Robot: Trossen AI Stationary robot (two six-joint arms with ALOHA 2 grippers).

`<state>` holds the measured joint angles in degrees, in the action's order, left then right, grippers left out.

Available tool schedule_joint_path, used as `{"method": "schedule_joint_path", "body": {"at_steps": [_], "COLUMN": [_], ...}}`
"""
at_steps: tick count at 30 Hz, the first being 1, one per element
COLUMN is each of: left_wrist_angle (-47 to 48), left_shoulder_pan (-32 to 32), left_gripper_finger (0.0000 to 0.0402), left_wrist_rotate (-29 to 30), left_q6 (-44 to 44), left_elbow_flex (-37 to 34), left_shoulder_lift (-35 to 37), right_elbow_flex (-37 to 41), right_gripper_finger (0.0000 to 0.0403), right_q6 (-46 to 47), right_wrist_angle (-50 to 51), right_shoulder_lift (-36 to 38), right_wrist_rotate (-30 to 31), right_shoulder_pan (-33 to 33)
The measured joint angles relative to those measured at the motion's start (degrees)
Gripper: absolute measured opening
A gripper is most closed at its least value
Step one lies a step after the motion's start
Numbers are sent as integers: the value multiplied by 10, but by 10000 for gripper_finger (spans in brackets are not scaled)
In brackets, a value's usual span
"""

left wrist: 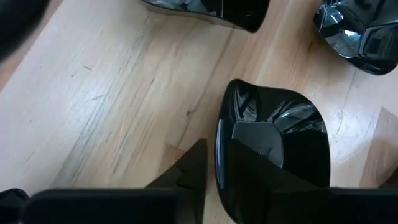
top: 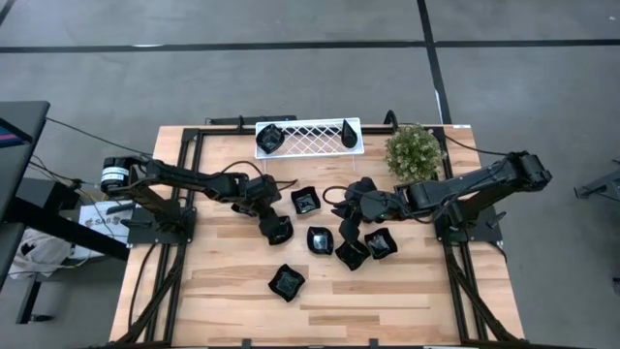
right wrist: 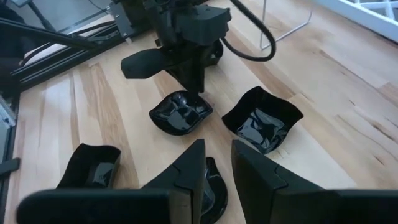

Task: Pick & Place Mini shaped plates
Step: Stack the black leaf shaped plate on top of the black leaf shaped plate on the shelf

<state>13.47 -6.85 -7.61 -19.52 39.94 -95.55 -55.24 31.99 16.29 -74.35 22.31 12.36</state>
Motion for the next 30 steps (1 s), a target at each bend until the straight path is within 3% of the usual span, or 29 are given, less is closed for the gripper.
{"method": "schedule_joint_path", "body": {"at_steps": [5, 10, 25, 30], "left_wrist_angle": [-1, -13, -29, -31], "left_shoulder_pan": [0, 1, 0, 0], "left_gripper_finger": [94, 102, 102, 122], "left_wrist_rotate": [-7, -66, -60, -60], "left_q6": [-2, 12, 12, 12], "left_elbow_flex": [0, 0, 0, 0], "left_shoulder_lift": [0, 0, 0, 0], "right_elbow_flex": [0, 0, 0, 0], "right_gripper_finger": [74, 74, 74, 74], "right_q6": [0, 0, 0, 0], "right_wrist_angle": [0, 0, 0, 0], "right_shoulder_lift": [0, 0, 0, 0], "right_wrist_rotate": [0, -2, -2, -2], "right_shoulder_pan": [0, 0, 0, 0]}}
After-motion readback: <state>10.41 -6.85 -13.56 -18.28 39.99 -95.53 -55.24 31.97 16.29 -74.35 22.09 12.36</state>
